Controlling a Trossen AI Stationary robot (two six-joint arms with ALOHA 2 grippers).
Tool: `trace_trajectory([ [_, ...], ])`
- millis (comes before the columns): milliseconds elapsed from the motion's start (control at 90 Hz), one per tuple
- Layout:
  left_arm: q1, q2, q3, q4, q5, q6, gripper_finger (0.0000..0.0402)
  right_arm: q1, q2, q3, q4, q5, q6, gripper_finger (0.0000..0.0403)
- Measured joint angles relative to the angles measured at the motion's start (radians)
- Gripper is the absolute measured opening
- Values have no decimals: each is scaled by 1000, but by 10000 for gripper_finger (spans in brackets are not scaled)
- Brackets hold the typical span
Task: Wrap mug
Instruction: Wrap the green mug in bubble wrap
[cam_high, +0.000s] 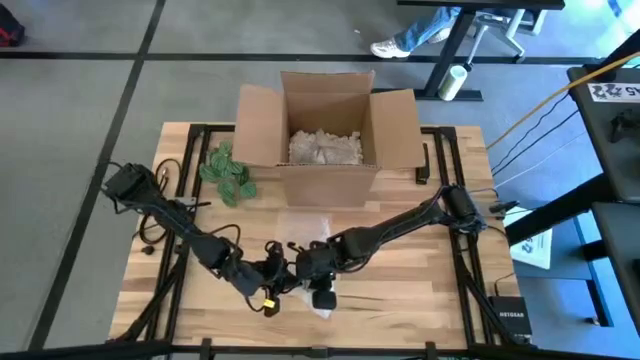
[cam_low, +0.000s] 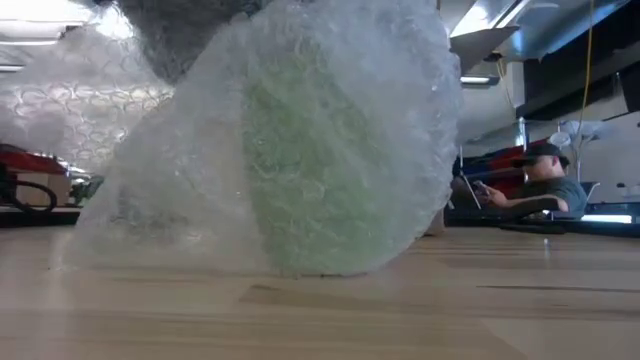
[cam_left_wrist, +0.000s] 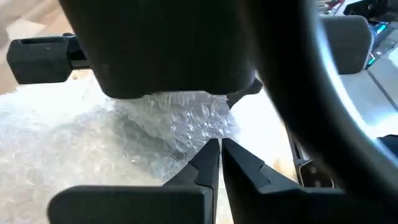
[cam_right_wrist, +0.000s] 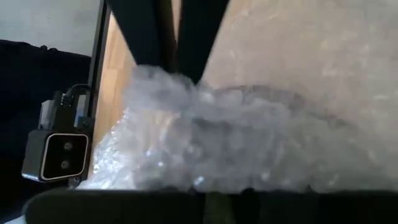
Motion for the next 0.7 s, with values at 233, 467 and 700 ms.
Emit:
trace_trajectory([
  [233,2,19,0,30,9,-3,1,0,-13,0,-6,-12,-4,37],
  [467,19,70,0,92,45,-4,1,0,-46,0,-51,-7,-5,37],
  [700,33,71,0,109,67,-2,1,0,-55,0,-111,0,-5,37],
])
